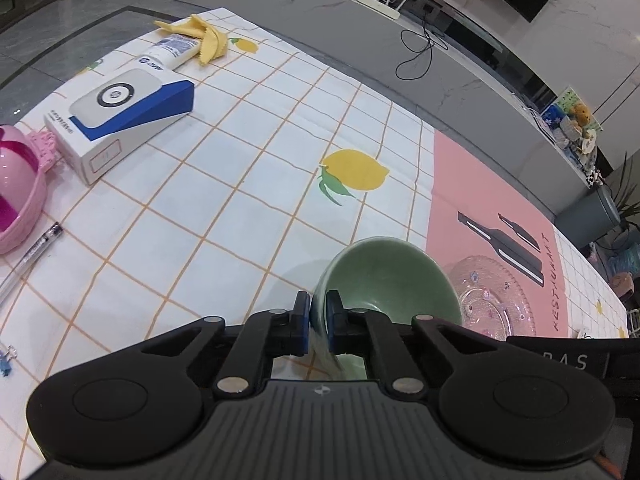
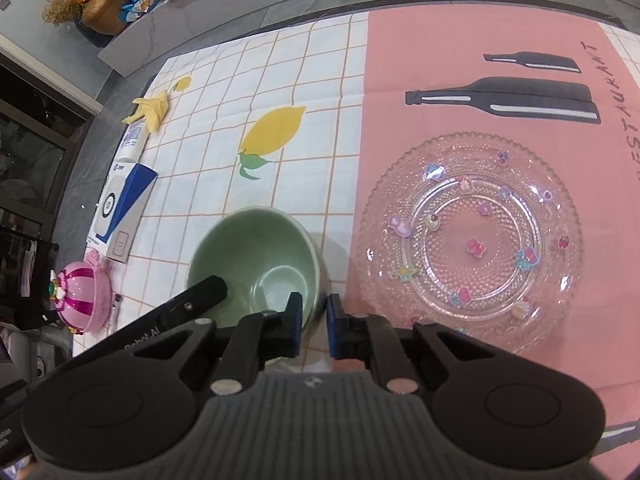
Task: Organize plates and bowls
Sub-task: 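Close both grippers on the pale green bowl rim, then lift the green bowl with both grippers and carry it over the stacked bowls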
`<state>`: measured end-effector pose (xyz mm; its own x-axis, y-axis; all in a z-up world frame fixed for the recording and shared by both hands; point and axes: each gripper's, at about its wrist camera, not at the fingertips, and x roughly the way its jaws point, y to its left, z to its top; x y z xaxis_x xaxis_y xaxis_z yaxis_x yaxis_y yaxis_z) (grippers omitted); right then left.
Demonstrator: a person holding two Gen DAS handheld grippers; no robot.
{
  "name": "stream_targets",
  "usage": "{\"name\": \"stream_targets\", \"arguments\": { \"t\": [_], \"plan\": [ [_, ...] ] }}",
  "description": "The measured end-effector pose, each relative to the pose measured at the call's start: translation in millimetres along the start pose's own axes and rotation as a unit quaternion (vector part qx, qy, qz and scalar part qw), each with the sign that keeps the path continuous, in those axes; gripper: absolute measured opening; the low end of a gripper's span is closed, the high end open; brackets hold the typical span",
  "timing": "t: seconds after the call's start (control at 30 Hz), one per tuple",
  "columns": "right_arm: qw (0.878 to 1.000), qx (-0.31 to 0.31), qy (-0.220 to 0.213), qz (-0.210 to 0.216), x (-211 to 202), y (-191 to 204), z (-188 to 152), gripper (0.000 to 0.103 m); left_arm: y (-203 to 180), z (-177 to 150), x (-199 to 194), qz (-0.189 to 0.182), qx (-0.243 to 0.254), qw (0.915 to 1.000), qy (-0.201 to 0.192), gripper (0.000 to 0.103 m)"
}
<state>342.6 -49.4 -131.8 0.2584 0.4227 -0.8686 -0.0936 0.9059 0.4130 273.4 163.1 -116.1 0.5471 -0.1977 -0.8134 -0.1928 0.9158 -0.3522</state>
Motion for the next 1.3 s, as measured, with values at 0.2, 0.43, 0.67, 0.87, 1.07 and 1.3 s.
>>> {"name": "stream_targets", "arguments": {
  "t": [0.2, 0.43, 0.67, 0.87, 1.07, 1.3],
  "plan": [
    [1.000, 0.002, -0.007, 0.012, -21.7, 3.6, -7.3, 0.010, -8.4, -4.6, -29.1, 0.002, -0.005, 0.9998, -0.017, 0.008],
    [0.999, -0.009, -0.031, 0.030, -72.4, 7.5, -25.7, 0.010, -30.8, -17.9, -80.4, 0.002, -0.004, 0.9990, -0.044, 0.009],
    [0.996, -0.029, -0.067, 0.054, -139.7, 0.5, -59.4, 0.010, -55.7, -43.7, -137.7, -0.020, -0.009, 0.9971, -0.073, 0.010],
    [0.991, -0.033, -0.107, 0.070, -192.1, -20.3, -99.4, 0.010, -82.6, -78.7, -173.1, -0.042, -0.002, 0.9935, -0.106, 0.010],
    [0.986, -0.021, -0.146, 0.082, -228.4, -55.4, -145.6, 0.011, -105.1, -116.5, -186.5, -0.069, 0.010, 0.9912, -0.112, 0.010],
    [0.981, 0.030, -0.168, 0.089, -235.0, -97.7, -186.4, 0.011, -108.9, -151.0, -171.3, -0.094, -0.018, 0.9917, -0.086, 0.011]
  ]
}}
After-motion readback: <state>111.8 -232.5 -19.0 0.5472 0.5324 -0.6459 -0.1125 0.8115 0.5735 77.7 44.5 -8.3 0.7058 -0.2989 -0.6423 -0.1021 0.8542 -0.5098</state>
